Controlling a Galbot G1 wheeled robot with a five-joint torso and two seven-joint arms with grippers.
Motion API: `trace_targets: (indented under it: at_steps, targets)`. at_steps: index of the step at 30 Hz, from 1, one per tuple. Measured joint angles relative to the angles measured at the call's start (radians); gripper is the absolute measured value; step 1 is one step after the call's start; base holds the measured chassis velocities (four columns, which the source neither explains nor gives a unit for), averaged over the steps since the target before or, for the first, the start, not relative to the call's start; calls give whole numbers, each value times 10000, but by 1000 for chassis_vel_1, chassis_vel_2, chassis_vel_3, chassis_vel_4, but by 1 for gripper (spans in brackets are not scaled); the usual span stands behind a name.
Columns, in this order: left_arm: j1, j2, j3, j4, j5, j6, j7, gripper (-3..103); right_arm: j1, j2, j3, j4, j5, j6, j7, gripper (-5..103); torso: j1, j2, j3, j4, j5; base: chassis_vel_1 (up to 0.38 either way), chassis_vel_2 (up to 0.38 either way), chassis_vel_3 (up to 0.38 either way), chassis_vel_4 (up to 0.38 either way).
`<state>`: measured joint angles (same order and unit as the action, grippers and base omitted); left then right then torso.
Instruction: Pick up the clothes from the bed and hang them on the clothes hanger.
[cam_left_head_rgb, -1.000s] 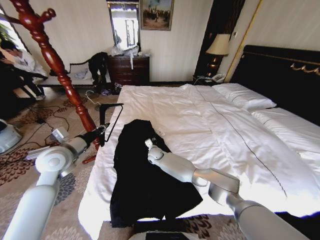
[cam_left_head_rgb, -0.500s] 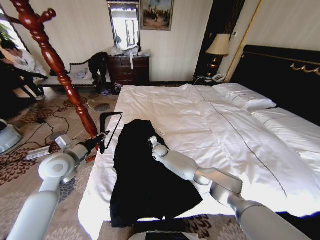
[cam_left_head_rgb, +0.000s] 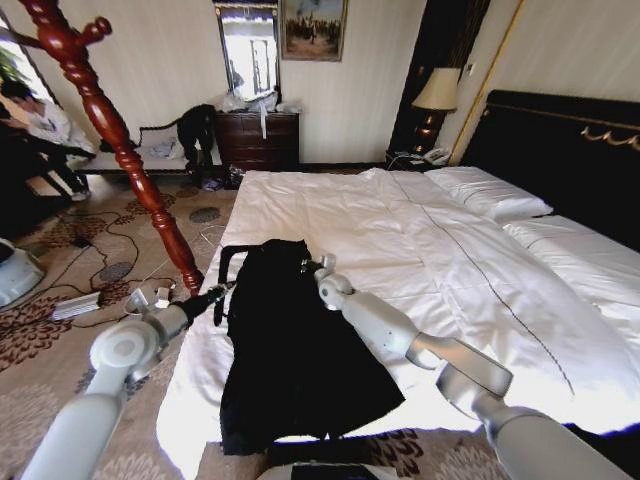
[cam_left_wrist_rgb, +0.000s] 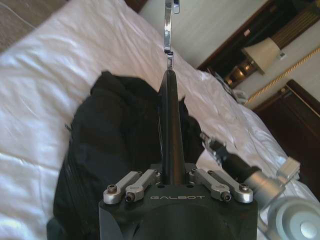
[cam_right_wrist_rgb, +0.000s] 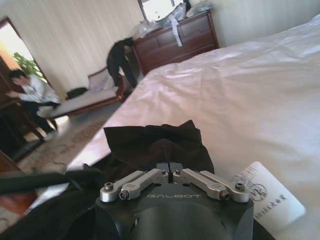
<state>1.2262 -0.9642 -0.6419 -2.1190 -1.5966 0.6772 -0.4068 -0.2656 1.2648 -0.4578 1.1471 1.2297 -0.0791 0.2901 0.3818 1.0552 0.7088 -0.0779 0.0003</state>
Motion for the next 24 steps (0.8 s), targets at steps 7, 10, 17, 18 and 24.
trace_targets:
  at_steps: [7,10,17,18,24]
  targets:
    - [-404,-295,991,575,-235,283,467,18,-111,-27,156,232,255,435,-622,0,0,0,0,-1,-3,0,0,0,0]
    - [-677,-392,1176,944,-410,341,614,18,-131,5,206,267,376,598,-772,0,0,0,1,0,-2,0,0,0,0]
    - [-1026,-720,1351,1248,-1631,582,1124,18,-142,34,237,332,502,1164,-1338,0,0,0,0,-1,-2,0,0,0,0]
    - [-1026,-720,1351,1248,-1631,582,1124,18,-142,34,237,332,502,1164,-1338,0,0,0,0,-1,-2,0,0,0,0]
    - [-1311,-1013,1766,2065,-1273,602,2365,18,-151,132,216,686,732,1411,-1469,0,0,0,1,0,-2,0,0,0,0]
